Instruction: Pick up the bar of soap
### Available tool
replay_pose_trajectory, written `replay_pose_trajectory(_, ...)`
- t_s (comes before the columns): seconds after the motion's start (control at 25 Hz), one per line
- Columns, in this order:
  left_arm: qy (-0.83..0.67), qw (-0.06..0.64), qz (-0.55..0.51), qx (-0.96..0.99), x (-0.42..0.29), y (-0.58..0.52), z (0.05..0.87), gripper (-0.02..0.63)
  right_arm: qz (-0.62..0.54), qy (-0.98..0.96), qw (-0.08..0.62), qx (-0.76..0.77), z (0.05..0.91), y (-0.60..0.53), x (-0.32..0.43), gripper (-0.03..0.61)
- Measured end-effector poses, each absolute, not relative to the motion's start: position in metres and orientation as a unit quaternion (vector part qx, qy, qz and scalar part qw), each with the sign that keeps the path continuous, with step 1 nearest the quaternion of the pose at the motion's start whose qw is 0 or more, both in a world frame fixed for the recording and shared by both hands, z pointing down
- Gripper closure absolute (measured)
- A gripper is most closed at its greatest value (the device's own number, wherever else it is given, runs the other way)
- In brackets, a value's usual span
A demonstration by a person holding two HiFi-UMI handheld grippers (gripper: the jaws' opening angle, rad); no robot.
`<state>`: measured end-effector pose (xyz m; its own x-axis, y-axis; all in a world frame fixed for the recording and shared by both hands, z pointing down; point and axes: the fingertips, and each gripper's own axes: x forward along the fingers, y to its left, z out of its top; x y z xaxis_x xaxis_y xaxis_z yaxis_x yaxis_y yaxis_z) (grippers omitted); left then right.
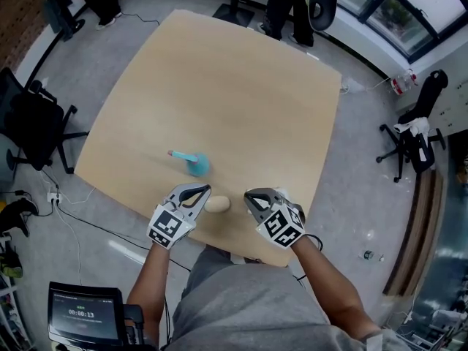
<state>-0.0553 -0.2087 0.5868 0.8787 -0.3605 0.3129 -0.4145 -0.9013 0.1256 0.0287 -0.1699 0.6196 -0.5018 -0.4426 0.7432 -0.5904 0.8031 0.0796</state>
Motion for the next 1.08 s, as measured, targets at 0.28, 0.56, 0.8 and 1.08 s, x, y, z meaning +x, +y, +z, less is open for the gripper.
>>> replay_pose_trajectory(0.28,-0.190,0.081,0.124,0.971,-0.046,-0.206,0.565,0.609,0.090,-0.870,0.344,0.341,0.577,-0.181,0.035,0.574)
replay_pose_trajectory(0.56,-0.176,0.075,0.120,0.974,-0.038,-0.201,0.558,0.609,0.102,-0.867,0.321,0.368,0.560,-0.186,0.043,0.574)
replay_pose_trajectory(0.8,-0.165,0.070,0.117,0.977,-0.033,-0.197,0.555,0.609,0.112,-0.867,0.302,0.380,0.554,-0.184,0.047,0.574)
replay_pose_trajectory(1.08,-0.144,0.068,0.112,0.981,0.006,-0.184,0.553,0.609,0.122,-0.872,0.284,0.379,0.550,-0.185,0.074,0.574)
